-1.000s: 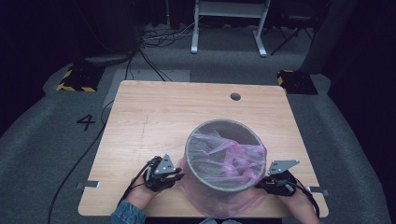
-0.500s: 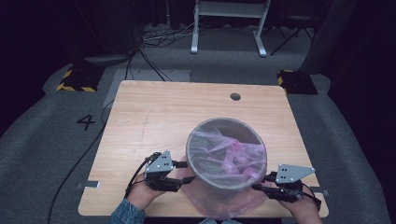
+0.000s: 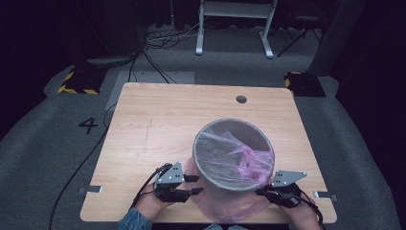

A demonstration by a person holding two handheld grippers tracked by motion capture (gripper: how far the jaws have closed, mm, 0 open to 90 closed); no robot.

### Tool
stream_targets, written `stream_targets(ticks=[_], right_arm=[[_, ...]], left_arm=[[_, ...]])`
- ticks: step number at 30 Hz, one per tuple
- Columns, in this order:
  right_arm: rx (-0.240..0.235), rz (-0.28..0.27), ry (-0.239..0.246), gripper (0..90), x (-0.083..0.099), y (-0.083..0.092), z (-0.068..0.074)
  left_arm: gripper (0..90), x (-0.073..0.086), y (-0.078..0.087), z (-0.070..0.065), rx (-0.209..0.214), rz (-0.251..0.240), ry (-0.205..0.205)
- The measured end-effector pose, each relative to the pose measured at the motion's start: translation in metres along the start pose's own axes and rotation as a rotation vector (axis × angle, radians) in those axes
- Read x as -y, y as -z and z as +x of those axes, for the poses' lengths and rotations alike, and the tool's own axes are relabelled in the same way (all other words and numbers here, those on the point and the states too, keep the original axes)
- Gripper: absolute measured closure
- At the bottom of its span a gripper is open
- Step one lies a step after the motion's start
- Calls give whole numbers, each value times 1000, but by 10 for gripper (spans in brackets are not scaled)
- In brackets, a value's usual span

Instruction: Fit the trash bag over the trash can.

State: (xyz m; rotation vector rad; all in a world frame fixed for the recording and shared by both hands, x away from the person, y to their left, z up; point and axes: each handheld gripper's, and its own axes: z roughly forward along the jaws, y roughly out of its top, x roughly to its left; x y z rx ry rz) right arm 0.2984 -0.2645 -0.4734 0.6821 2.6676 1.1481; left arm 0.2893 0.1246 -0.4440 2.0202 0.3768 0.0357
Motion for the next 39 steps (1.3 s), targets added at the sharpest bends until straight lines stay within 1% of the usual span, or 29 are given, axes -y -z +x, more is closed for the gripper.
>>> stream_targets(ticks=[1,2,4,7,8,10,11,12,13,14,15,16,17,18,20,22,24,25,27,28,29,30,31,32,34,35,36,37,39], right_arm=[[2,5,1,867,1,-2,1],[-2,6,-6,873,2,-2,1],[-3,3,-14,882,2,-1,2],[-7,-12,-24,895,-1,2,5],[-11,-17,-23,896,-2,3,6],[-20,-29,-21,896,-5,5,9],[-21,-32,-16,895,-6,6,9],[-26,-37,-15,895,-7,7,11],[-29,-42,-15,892,-7,8,11],[-31,-48,-13,886,-8,9,12],[-39,-58,-12,862,-8,12,12],[-50,-72,-11,823,-8,14,13],[-56,-81,-5,777,-8,16,14],[-57,-94,0,725,-7,19,14],[-53,-118,-6,680,-6,26,14],[-55,-145,-26,634,-3,35,11],[-35,-169,-44,598,1,44,8],[-22,-180,-54,568,3,48,6],[11,-210,-81,492,5,55,3],[15,-216,-92,483,6,56,3],[14,-219,-99,483,6,56,3],[12,-219,-93,484,5,56,6],[13,-217,-88,486,4,56,7],[13,-215,-82,489,3,55,10],[16,-208,-80,493,1,54,13],[21,-208,-83,494,0,54,14],[39,-199,-95,494,-1,54,14],[55,-192,-112,494,-2,55,14],[70,-198,-137,491,-2,56,13]], left_arm=[[365,-1,3,-3,15,-13,-1],[346,-1,6,-8,22,-26,-8],[318,-5,9,-18,-3,-49,-19],[303,-13,4,-26,-37,-43,-20],[301,-16,-1,-29,-59,-31,-35],[323,-19,-9,-34,-139,14,-80],[339,-20,-13,-36,-189,31,-98],[381,-21,-16,-35,-211,36,-90],[479,-21,-16,-34,-221,43,-81],[631,-20,-17,-32,-250,49,-73],[737,-19,-17,-30,-282,55,-66],[840,-19,-18,-28,-299,59,-55],[892,-17,-18,-23,-313,65,-45],[898,-15,-19,-19,-330,75,-34],[900,-9,-23,-10,-329,107,-8],[900,-5,-27,-7,-333,136,-3],[900,-1,-30,-6,-329,174,-2],[900,1,-30,-6,-323,179,3],[898,2,-26,-9,-286,143,3],[821,2,-24,-13,-276,115,13],[652,1,-21,-17,-257,92,30],[517,0,-19,-19,-248,72,40],[443,-1,-17,-22,-238,50,53],[386,-2,-15,-25,-227,35,74],[276,-7,-14,-33,-237,13,114],[240,-11,-15,-40,-258,-2,120],[228,-14,-17,-45,-284,-9,113],[214,-17,-19,-50,-303,-9,107],[199,-22,-26,-57,-369,4,93]])
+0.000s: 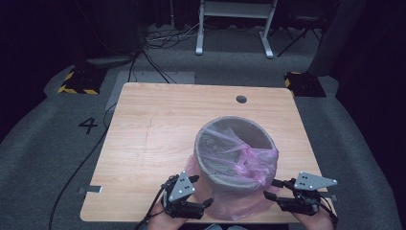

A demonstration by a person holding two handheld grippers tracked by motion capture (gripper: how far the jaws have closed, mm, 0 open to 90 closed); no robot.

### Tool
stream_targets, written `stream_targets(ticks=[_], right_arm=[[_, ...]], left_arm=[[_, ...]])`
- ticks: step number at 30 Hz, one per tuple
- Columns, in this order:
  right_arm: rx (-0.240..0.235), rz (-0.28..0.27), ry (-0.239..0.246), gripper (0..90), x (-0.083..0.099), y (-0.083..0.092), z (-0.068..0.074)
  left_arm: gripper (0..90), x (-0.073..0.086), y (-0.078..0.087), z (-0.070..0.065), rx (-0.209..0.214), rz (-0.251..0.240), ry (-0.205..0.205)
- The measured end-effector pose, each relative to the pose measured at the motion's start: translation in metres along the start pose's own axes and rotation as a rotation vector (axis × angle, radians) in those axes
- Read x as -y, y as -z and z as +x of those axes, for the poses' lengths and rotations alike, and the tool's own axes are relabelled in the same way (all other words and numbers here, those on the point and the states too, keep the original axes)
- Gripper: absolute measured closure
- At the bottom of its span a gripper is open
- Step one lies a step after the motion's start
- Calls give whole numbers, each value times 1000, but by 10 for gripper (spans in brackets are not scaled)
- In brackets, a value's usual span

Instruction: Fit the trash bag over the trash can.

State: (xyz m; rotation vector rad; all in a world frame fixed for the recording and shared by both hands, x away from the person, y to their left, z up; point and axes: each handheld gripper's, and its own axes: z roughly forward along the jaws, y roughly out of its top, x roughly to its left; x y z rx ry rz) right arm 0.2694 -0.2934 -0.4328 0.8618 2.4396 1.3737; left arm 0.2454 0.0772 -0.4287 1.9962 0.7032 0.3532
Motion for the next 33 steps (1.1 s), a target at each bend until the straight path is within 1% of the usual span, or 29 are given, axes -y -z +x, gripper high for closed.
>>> stream_targets(ticks=[2,4,6,7,9,10,12,14,15,16,17,18,19,20,21,24,25,26,27,28,29,31,33], right_arm=[[12,-5,-8,491,0,1,0],[13,-2,-11,491,0,2,1],[18,3,-3,491,0,3,3],[26,7,0,491,0,4,5],[33,5,2,491,1,6,5],[37,2,-2,491,1,8,5],[45,-1,-8,491,1,8,4],[44,-1,-12,491,2,7,4],[42,0,-7,492,2,6,5],[41,0,-3,495,2,5,6],[41,1,-1,501,1,4,6],[39,4,2,515,1,3,6],[39,7,8,526,1,2,6],[38,9,9,538,1,1,6],[36,9,9,550,0,1,5],[31,11,9,584,0,0,5],[29,10,9,592,-1,0,5],[27,9,11,601,-1,0,5],[25,8,12,606,-1,1,5],[25,7,13,608,-1,1,5],[23,7,12,612,-1,1,5],[25,7,11,615,-1,1,4],[29,4,8,613,0,1,2]], left_arm=[[199,-2,-4,-2,11,-5,24],[199,-4,-6,-5,42,-9,66],[197,-6,-3,-8,54,-27,107],[195,-7,-1,-10,55,-39,114],[188,-10,5,-14,31,-72,124],[188,-11,6,-17,19,-77,129],[188,-12,3,-20,-3,-77,118],[186,-13,0,-20,1,-68,129],[185,-13,-1,-19,2,-65,121],[214,-14,-1,-18,-8,-64,117],[275,-14,-1,-16,-22,-62,111],[369,-13,-1,-13,-27,-65,119],[489,-12,-1,-8,-26,-67,122],[580,-12,-1,-4,-30,-61,124],[664,-12,-1,0,-41,-58,117],[851,-13,-3,9,-68,-45,76],[889,-14,-5,12,-81,-38,61],[894,-15,-8,17,-94,-27,52],[896,-15,-11,23,-99,-16,54],[897,-13,-15,31,-86,-13,77],[897,-12,-18,38,-74,-7,89],[897,-10,-22,46,-70,10,100],[897,-7,-28,53,-57,37,107]])
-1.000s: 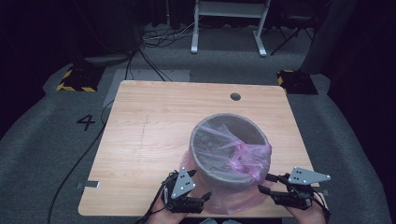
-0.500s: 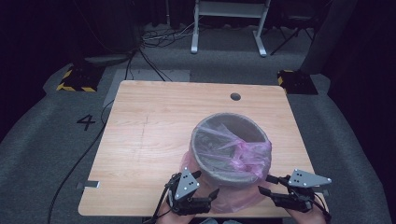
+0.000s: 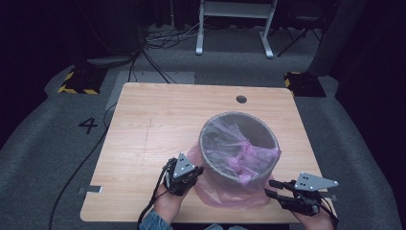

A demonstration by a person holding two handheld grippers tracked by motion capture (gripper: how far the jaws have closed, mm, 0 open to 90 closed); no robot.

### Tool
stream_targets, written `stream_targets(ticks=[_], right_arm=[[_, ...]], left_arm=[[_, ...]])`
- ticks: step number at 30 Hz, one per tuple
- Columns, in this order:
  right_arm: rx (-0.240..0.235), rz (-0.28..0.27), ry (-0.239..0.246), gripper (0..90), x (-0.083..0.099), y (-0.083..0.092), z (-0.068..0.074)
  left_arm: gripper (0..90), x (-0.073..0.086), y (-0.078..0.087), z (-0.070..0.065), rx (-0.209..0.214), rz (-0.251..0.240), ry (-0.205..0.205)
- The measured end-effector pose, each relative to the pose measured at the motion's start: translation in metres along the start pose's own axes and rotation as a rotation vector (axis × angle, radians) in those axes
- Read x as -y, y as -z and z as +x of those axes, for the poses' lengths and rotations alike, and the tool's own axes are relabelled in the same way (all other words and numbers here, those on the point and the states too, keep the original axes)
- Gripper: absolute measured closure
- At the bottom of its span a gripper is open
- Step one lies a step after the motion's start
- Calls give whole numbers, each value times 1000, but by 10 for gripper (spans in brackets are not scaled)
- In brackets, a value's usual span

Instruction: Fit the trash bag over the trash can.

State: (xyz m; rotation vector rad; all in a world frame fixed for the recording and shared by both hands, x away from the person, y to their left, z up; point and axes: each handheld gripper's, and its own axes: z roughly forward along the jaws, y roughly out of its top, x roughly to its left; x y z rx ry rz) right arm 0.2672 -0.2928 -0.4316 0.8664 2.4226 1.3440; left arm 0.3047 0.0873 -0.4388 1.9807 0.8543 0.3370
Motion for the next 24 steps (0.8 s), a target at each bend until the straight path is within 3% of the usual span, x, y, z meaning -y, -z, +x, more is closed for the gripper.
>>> stream_targets(ticks=[2,4,6,8,10,11,13,17,19,22,24], right_arm=[[1,-8,2,567,-1,-1,-3],[8,-38,37,451,-5,-2,-6],[-25,-55,68,347,-12,-8,-11],[-42,-47,84,365,-17,-13,-15],[-77,-42,84,496,-21,-19,-18],[-74,-21,84,652,-22,-21,-19],[-77,-2,71,871,-21,-23,-22],[-57,28,24,900,-18,-28,-29],[-31,50,15,900,-14,-30,-35],[-30,63,-12,900,-8,-33,-45],[-15,77,-10,900,-5,-36,-47]], left_arm=[[897,2,-6,4,7,5,-17],[897,4,-10,7,10,4,-38],[896,4,-10,8,12,2,-56],[896,5,-12,11,12,7,-62],[896,6,-13,13,8,15,-66],[897,6,-13,13,3,18,-77],[897,7,-15,14,9,45,-94],[896,13,-23,20,16,99,-88],[897,15,-24,23,0,118,-99],[896,18,-28,28,-18,138,-95],[896,18,-30,29,-50,156,-117]])
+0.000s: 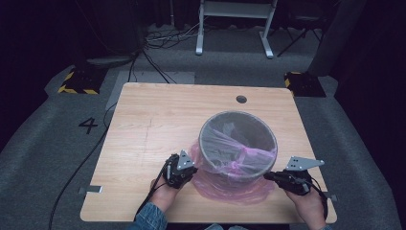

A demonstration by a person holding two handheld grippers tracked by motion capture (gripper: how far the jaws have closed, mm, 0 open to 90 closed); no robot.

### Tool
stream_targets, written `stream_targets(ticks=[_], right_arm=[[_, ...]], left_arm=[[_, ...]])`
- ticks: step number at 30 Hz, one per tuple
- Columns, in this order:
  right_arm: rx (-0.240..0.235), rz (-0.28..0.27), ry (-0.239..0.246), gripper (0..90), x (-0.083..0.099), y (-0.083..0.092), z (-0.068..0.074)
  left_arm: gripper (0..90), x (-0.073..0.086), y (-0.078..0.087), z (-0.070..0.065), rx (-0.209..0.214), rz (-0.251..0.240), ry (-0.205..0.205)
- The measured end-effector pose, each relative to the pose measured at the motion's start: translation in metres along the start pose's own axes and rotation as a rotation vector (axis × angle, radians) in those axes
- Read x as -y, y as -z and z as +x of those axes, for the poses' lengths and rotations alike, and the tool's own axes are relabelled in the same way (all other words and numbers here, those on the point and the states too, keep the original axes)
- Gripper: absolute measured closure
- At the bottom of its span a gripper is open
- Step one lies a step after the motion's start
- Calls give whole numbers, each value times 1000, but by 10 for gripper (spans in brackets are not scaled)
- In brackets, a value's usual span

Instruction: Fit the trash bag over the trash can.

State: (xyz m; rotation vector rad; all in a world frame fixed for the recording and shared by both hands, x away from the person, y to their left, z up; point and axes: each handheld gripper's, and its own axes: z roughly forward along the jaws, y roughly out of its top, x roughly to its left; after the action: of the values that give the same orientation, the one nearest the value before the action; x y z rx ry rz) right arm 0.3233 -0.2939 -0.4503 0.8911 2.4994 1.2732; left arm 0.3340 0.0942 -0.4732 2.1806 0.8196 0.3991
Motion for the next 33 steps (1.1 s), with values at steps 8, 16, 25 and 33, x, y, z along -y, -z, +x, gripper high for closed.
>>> stream_targets(ticks=[8,16,25,33], right_arm=[[-11,30,-22,900,7,-3,-2],[-18,2,18,405,13,9,-1],[-38,-70,9,399,-2,42,-4],[58,-131,-63,264,-23,60,-9]], left_arm=[[891,5,-7,1,22,39,6],[428,17,23,17,32,-93,44],[397,41,48,43,-60,-117,100],[397,61,53,58,-161,-64,131]])
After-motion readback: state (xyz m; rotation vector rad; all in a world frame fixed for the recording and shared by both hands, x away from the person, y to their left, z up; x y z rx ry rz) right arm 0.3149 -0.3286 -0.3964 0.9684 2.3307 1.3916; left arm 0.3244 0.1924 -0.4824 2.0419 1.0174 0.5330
